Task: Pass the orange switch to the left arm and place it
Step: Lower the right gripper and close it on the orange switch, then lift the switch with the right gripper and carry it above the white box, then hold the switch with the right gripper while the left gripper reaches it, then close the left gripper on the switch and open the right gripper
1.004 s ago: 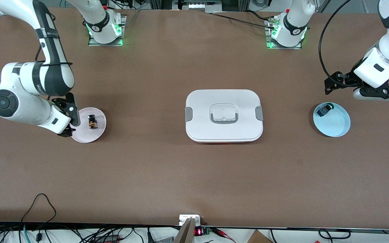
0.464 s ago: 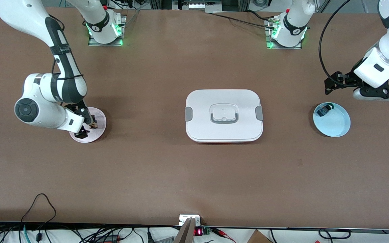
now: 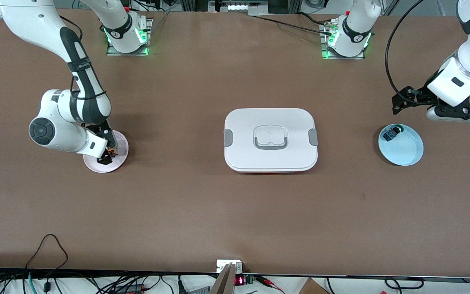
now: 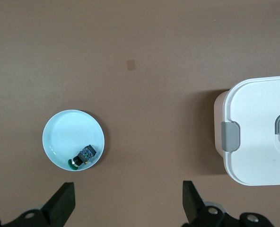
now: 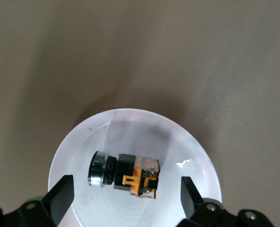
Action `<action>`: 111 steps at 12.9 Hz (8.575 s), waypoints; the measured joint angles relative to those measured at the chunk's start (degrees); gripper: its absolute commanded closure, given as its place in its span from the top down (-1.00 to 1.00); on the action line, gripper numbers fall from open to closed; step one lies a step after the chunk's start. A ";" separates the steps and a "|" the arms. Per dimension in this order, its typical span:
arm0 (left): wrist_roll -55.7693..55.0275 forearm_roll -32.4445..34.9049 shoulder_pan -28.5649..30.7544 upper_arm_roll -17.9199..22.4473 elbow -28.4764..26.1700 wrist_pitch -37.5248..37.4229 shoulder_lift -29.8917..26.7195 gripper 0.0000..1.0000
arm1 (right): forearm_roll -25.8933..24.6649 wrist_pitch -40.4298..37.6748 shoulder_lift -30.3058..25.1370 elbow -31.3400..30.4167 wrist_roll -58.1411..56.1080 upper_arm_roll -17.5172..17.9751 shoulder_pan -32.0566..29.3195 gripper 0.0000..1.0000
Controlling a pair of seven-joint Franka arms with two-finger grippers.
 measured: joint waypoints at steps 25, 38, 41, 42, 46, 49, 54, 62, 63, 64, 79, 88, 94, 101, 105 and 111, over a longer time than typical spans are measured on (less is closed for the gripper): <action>0.00 0.00 0.00 0.00 0.00 -0.01 0.00 1.00 | 2.37 9.11 0.11 -5.92 0.07 0.00 -0.45 0.97; -0.08 0.00 0.00 0.00 0.00 -0.01 0.00 1.00 | 2.75 10.34 0.26 -6.38 -0.26 0.05 -0.44 -0.59; -0.10 0.00 0.00 0.00 0.00 -0.01 0.00 1.00 | 4.50 7.84 0.20 -4.78 -0.28 0.71 -0.35 -0.59; -0.10 0.00 -0.01 0.00 0.00 -0.01 0.00 1.00 | 5.53 5.36 0.18 -3.41 -0.28 1.18 -0.28 -0.59; -0.11 0.00 -0.01 0.00 0.00 -0.01 0.00 1.00 | 12.71 -11.88 -0.48 5.26 0.72 2.91 -0.03 -0.59; -0.11 0.00 -0.01 0.00 0.00 -0.01 0.00 1.00 | 19.96 -19.83 -1.26 10.94 3.97 5.87 0.34 -0.59; -0.16 0.00 0.05 0.21 0.00 -0.12 0.00 1.00 | 37.65 -22.90 -1.26 16.13 14.05 12.56 0.87 -0.59; -0.40 -0.15 0.10 0.44 0.00 -1.24 0.25 1.00 | 67.53 -19.28 -0.55 18.99 25.50 15.27 8.65 -0.59; -0.40 -0.38 0.09 0.44 0.00 -1.32 0.25 1.00 | 71.22 -17.30 -0.36 19.00 25.52 15.29 10.13 -0.59; -0.41 -1.60 0.10 0.45 0.00 -1.65 0.25 1.00 | 74.53 -15.30 -0.29 19.00 25.52 15.31 11.69 -0.59; 1.17 -68.47 1.95 0.28 -3.07 -10.06 12.36 1.00 | 88.68 2.98 1.08 22.12 28.27 15.42 24.06 -0.59; 14.89 -97.10 1.20 -8.96 -18.93 0.93 13.26 0.99 | 97.00 3.02 1.09 22.69 25.38 15.42 24.64 -0.59; 16.74 -100.97 1.03 -11.89 -19.11 3.70 13.69 -0.36 | 97.04 3.02 1.10 22.70 25.24 15.42 24.74 -0.59; 17.37 -101.29 1.04 -11.94 -19.11 3.69 13.88 -0.54 | 97.32 3.02 1.12 22.73 24.88 15.41 24.81 -0.38; 17.77 -101.29 1.04 -11.95 -19.11 3.69 13.88 -0.57 | 97.34 3.02 1.13 22.73 24.38 15.40 24.82 1.00; 17.98 -101.16 1.04 -11.96 -18.99 3.84 13.90 -0.59 | 97.33 2.90 1.14 22.77 23.98 14.69 24.41 1.00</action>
